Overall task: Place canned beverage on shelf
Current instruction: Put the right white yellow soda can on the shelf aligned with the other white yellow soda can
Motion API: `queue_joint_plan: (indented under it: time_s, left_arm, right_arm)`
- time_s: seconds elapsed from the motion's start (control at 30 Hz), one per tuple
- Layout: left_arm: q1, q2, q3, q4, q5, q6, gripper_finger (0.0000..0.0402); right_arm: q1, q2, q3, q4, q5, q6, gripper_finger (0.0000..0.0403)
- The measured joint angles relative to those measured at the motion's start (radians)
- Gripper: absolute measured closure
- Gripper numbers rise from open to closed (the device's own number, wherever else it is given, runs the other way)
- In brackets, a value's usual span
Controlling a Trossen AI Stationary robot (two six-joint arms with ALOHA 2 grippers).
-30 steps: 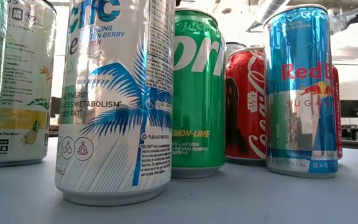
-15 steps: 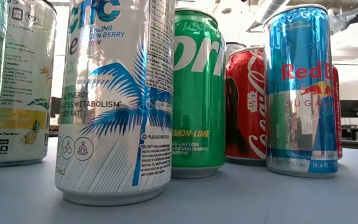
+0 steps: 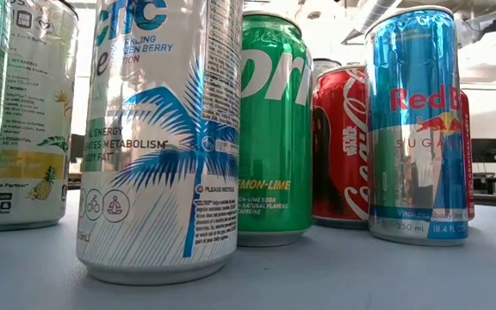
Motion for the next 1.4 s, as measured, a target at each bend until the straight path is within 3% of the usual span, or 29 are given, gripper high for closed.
queue_joint_plan:
  time_s: [0.43,1.0,1.4]
  left_arm:
    - [-0.016,0.002,0.000,-0.006,-0.023,0.050,0.0099]
    - [-0.016,0.003,0.001,0.100,-0.089,0.054,0.0095]
    - [-0.016,0.003,0.001,0.108,-0.118,0.063,0.0095]
  right_arm:
    - [-0.001,0.000,0.000,0.003,0.000,0.012,0.0132]
    - [-0.001,0.000,0.000,0.007,0.001,0.007,0.0132]
    - [-0.028,0.000,0.001,0.111,-0.039,-0.007,0.0132]
